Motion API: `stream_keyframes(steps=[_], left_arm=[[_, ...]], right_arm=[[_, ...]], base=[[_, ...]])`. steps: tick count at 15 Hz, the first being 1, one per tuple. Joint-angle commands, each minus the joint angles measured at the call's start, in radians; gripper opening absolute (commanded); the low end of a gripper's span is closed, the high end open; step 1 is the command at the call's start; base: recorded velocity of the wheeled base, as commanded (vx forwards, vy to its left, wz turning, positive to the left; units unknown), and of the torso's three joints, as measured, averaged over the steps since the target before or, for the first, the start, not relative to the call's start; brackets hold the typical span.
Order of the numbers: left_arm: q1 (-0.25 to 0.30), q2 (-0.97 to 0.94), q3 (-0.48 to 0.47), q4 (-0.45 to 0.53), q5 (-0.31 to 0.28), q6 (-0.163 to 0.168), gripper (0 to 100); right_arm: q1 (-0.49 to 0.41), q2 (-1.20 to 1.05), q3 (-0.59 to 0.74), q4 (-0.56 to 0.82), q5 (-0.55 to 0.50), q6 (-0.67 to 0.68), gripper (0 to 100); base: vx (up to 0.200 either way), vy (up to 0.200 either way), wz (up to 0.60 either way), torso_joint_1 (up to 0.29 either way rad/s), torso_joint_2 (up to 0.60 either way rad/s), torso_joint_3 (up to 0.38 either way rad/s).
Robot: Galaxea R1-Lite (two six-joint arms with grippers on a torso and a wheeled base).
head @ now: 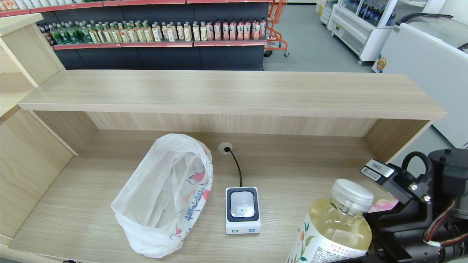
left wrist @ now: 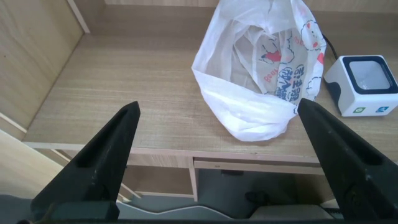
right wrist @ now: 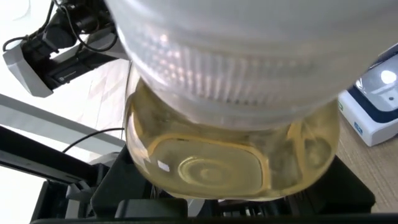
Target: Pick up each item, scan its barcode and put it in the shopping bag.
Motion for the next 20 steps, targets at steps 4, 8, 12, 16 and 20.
stream_keyframes(steps=[4, 8, 12, 16, 20], left_arm=[[0.0, 0.0, 0.0, 0.0, 0.0, 0.0, 100], [0.0, 0.0, 0.0, 0.0, 0.0, 0.0, 100], [0.0, 0.0, 0.0, 0.0, 0.0, 0.0, 100], [0.0, 0.0, 0.0, 0.0, 0.0, 0.0, 100], [0.0, 0.0, 0.0, 0.0, 0.0, 0.0, 100]], right_arm=[[-0.025, -0.076, -0.067, -0.005, -0.333, -0.316, 0], [-0.047, -0.07, -0.138, -0.005, -0.424, -0.557, 0], [-0.025, -0.011, -0.224, -0.005, -0.434, -0.765, 0], [0.078, 0.007, -0.233, 0.003, -0.54, -0.992, 0], [0.056, 0.001, -0.17, -0.005, -0.542, -1.116, 0]], base=[[0.0, 0.0, 0.0, 0.0, 0.0, 0.0], [0.0, 0.0, 0.0, 0.0, 0.0, 0.0], [0.0, 0.0, 0.0, 0.0, 0.0, 0.0], [0.0, 0.0, 0.0, 0.0, 0.0, 0.0], [0.0, 0.0, 0.0, 0.0, 0.0, 0.0]])
